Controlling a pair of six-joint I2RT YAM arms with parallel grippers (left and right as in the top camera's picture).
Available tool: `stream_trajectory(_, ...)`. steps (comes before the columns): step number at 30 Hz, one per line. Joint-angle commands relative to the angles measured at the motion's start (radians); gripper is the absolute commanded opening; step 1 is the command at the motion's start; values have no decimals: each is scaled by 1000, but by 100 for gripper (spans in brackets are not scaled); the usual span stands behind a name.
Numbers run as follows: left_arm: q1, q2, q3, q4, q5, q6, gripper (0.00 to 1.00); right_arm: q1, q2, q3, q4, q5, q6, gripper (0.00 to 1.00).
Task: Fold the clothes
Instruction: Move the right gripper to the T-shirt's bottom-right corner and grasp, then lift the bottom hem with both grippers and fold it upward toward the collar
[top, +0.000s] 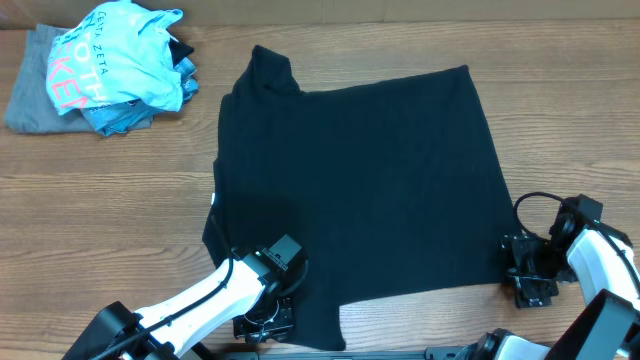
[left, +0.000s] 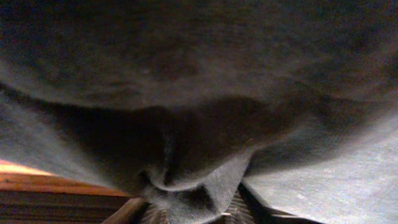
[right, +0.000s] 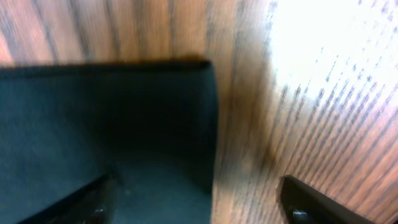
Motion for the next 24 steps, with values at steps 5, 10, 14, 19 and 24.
stream_trajectory(5,-6,4,-11,-11,-46,37,4,-4,-14,-6,6,1,16,42)
stream_trajectory(10,-6,3,33,-32,-50,66,4,-4,-14,1,5,-47,15,4)
stream_trajectory(14,-6,3,105,-82,-98,74,4,-4,-14,21,4,-66,16,4)
stream_trajectory(19,-6,3,218,-169,-222,113,4,-3,-14,60,2,-69,15,4)
stream_trajectory(24,14,3,302,-206,-317,121,4,-3,-14,92,9,-87,16,4)
